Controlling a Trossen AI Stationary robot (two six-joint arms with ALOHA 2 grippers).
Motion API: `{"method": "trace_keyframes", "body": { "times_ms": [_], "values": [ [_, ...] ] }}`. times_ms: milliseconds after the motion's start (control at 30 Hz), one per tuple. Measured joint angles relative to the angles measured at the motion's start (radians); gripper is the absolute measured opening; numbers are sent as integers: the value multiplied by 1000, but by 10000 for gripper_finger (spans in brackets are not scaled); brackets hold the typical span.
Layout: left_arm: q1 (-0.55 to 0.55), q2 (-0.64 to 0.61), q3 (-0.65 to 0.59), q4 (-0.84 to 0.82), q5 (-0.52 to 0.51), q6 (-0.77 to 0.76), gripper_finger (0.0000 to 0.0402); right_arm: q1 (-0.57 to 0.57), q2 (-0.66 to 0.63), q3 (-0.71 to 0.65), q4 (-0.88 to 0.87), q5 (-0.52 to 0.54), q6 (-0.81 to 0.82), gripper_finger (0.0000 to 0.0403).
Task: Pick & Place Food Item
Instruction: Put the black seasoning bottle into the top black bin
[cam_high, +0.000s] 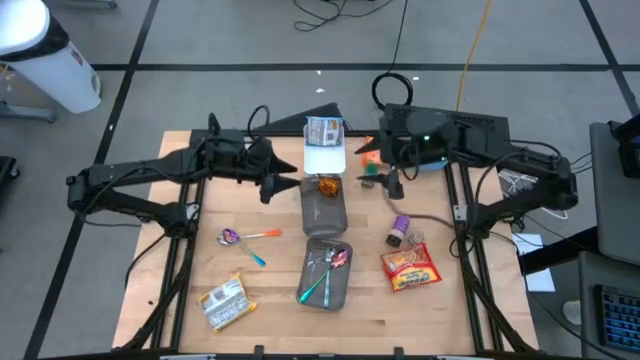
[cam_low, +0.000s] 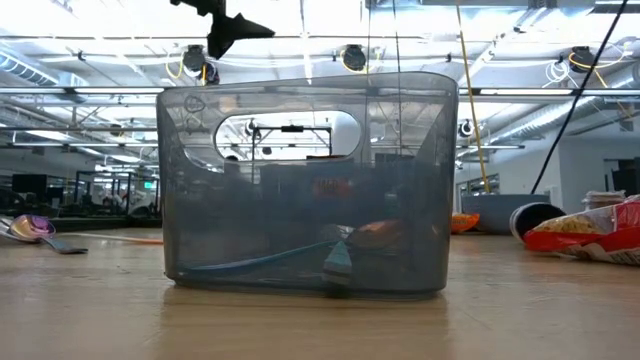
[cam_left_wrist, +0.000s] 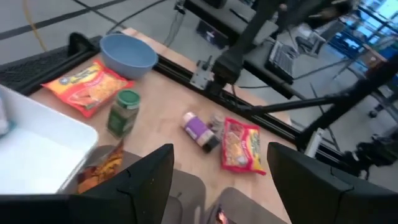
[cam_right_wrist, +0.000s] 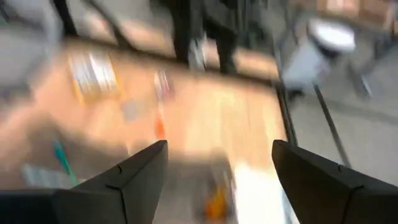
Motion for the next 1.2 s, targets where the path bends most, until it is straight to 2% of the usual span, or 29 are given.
{"method": "trace_keyframes", "body": {
  "times_ms": [100, 333, 467, 600, 767, 967, 1067, 1200],
  "values": [
    [-13, -1, 0, 3, 0, 10, 269, 28, 54, 91, -240, 88, -108, 283],
    [-16, 0, 0, 11, -3, 30, 269, 122, 144, 126, -593, 84, -435, 270],
    [-16, 0, 0, 13, -50, 14, 269, 111, 162, 43, -566, 3, -402, 260],
    [-33, 0, 0, 60, -94, -26, 269, 104, 147, -104, -522, -20, -441, 254],
    [-78, 11, -1, 133, -171, -73, 269, 90, 104, -333, -469, 43, -492, 255],
    [-139, 33, -3, 172, -267, -149, 269, 72, -80, -643, -342, 88, -544, 252],
    [-168, 51, 0, 208, -287, -189, 269, 77, -134, -712, -338, 87, -536, 251],
    [-193, 82, -1, 211, -289, -207, 269, 108, -134, -732, -326, 89, -569, 251]
  ]
}}
